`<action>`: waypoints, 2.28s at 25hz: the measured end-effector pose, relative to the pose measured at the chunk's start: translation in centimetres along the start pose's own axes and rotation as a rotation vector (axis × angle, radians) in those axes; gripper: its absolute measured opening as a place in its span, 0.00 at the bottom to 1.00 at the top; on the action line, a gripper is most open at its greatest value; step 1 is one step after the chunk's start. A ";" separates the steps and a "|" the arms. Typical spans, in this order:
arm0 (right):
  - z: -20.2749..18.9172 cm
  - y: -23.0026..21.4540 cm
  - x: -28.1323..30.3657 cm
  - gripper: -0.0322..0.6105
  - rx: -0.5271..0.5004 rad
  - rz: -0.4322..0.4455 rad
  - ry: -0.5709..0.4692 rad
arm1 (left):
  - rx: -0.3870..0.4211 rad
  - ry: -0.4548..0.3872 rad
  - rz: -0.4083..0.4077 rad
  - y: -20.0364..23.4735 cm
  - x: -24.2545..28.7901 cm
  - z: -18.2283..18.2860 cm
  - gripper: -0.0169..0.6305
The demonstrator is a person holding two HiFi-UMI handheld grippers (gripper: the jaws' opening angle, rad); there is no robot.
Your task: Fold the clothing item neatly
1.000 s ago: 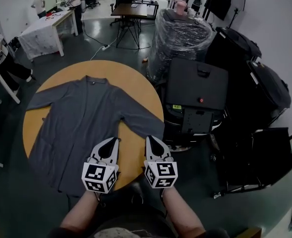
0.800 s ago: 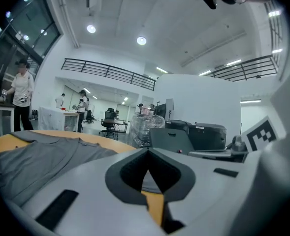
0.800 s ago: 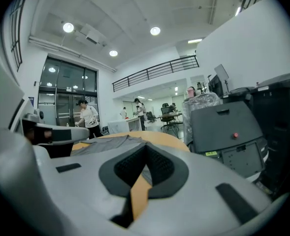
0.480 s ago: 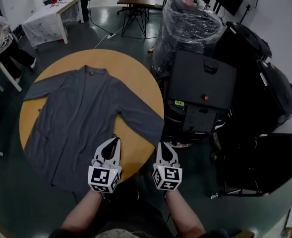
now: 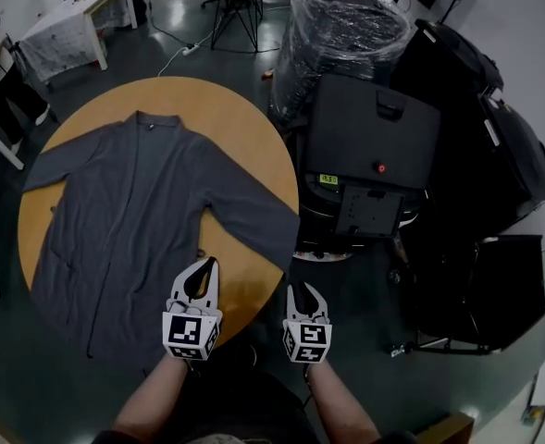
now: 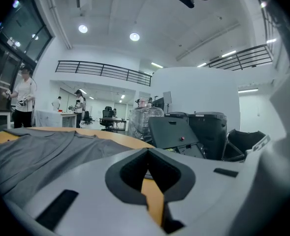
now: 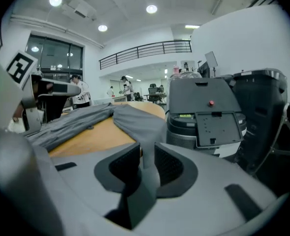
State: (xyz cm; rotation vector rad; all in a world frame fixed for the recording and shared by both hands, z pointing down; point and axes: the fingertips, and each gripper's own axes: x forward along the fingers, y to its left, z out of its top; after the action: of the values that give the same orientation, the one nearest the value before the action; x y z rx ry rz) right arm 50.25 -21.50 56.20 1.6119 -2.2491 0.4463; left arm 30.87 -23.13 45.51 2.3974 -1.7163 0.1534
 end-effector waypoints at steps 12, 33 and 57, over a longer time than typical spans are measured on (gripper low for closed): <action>-5.1 -0.4 5.5 0.17 -0.044 0.011 0.149 | -0.018 0.066 0.018 0.5 1.6 -2.6 0.04; -4.9 -1.7 7.6 0.27 -0.199 0.011 0.124 | -0.016 0.091 0.073 0.4 2.8 -3.3 0.04; 14.3 3.4 5.1 0.08 -0.070 -0.110 -0.222 | -0.032 -0.008 0.167 12.1 -4.5 2.3 0.04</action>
State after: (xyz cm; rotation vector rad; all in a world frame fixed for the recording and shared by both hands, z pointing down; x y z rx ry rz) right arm 44.18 -31.05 45.51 1.8153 -2.2882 0.1652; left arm 17.94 -23.27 43.49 2.2342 -1.9075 0.1387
